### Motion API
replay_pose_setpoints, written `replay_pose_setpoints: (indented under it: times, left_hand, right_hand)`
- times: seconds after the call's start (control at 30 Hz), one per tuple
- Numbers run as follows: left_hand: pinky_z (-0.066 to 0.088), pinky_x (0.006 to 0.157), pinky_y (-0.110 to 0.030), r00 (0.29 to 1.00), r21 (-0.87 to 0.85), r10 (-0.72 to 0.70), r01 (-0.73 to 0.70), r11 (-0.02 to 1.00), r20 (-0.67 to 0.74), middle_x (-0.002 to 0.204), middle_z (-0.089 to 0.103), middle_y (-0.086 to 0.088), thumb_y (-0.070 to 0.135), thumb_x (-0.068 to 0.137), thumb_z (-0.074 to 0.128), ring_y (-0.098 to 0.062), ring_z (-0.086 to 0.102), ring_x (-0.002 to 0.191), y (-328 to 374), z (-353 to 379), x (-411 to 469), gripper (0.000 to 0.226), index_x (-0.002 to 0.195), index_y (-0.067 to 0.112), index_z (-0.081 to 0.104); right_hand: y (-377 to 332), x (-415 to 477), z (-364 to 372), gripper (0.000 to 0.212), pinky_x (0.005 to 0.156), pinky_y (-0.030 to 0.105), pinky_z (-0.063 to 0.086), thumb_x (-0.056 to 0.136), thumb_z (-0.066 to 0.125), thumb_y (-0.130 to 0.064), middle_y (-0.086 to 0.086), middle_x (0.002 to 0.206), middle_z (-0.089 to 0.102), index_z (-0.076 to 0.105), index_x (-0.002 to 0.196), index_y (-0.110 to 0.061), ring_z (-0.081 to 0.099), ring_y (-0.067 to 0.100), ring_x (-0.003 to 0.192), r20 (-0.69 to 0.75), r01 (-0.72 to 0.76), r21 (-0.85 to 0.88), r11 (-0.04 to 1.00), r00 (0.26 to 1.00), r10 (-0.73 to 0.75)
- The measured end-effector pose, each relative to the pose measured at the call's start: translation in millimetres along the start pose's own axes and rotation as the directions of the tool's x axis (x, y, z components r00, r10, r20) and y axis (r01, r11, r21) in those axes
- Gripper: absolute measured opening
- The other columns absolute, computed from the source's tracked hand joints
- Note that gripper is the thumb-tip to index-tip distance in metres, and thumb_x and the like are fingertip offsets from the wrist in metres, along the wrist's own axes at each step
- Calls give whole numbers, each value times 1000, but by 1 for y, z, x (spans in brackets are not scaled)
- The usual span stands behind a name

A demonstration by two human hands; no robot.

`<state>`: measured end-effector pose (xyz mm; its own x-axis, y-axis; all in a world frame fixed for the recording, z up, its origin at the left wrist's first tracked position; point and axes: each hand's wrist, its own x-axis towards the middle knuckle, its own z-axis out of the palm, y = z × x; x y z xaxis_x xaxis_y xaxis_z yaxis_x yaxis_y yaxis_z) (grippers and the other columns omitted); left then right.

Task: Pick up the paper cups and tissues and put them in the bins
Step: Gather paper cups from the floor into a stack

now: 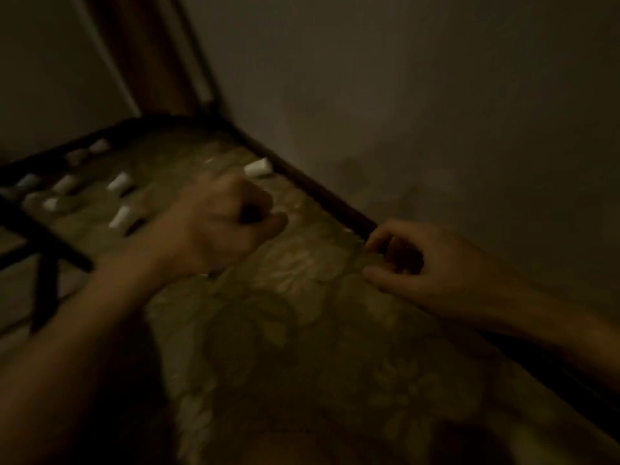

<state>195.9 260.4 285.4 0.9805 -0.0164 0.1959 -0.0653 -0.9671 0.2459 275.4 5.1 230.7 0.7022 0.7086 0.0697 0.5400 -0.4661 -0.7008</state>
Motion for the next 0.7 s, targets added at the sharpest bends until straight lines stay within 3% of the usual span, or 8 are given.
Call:
replay_pose_setpoints:
  times: [0.1, 0.2, 0.37, 0.47, 0.6, 0.7]
  left_hand:
    - [49, 66, -33, 947, -48, -315, 318, 947, 68, 67, 60, 2, 39, 92, 61, -11, 56, 67, -95, 44, -13, 34, 67, 15, 61]
    - [51, 65, -33, 863, -95, -487, 501, 860, 135, 78, 62, 4, 40, 95, 57, -8, 58, 71, -171, 74, -20, 24, 79, 24, 64]
    - [49, 58, -25, 729, -223, -661, 684, 695, 176, 78, 60, 9, 42, 95, 57, -4, 59, 68, -241, 112, -26, 17, 80, 34, 58]
    - [55, 63, -32, 624, -291, -744, 777, 558, 238, 83, 65, 2, 39, 96, 58, -9, 62, 71, -268, 129, -22, 20, 93, 21, 66]
    - [39, 55, -18, 531, -389, -828, 812, 435, 180, 95, 66, 1, 33, 95, 61, -1, 57, 71, -301, 151, -13, 19, 104, 17, 64]
    - [49, 68, -24, 494, -443, -859, 805, 395, 131, 112, 64, -1, 31, 93, 64, -9, 61, 89, -323, 169, -7, 25, 115, 20, 61]
  right_hand:
    - [-18, 91, 57, 39, 62, 20, 44, 73, 56, -64, -12, 83, 62, 58, 104, -42, 58, -3, 74, 179, 45, -39, 998, 983, -37]
    - [-40, 166, 110, 45, 65, 22, 48, 75, 54, -65, -13, 86, 62, 56, 112, -40, 59, -1, 75, 321, 81, -77, 994, 946, -52]
    - [-73, 253, 158, 43, 77, 29, 52, 88, 60, -52, -12, 95, 62, 54, 126, -33, 59, 3, 86, 501, 99, -190, 977, 866, 10]
    - [-84, 290, 166, 41, 80, 31, 52, 90, 61, -49, -9, 98, 62, 53, 126, -31, 58, 6, 90, 530, 94, -216, 972, 847, 36]
    - [-71, 319, 177, 39, 79, 35, 55, 87, 62, -50, -10, 96, 61, 53, 121, -34, 58, 5, 88, 574, 26, -180, 983, 815, 84]
    - [-47, 345, 204, 37, 79, 32, 54, 88, 65, -45, -9, 99, 61, 55, 122, -31, 60, 8, 89, 604, -64, -168, 984, 782, 154]
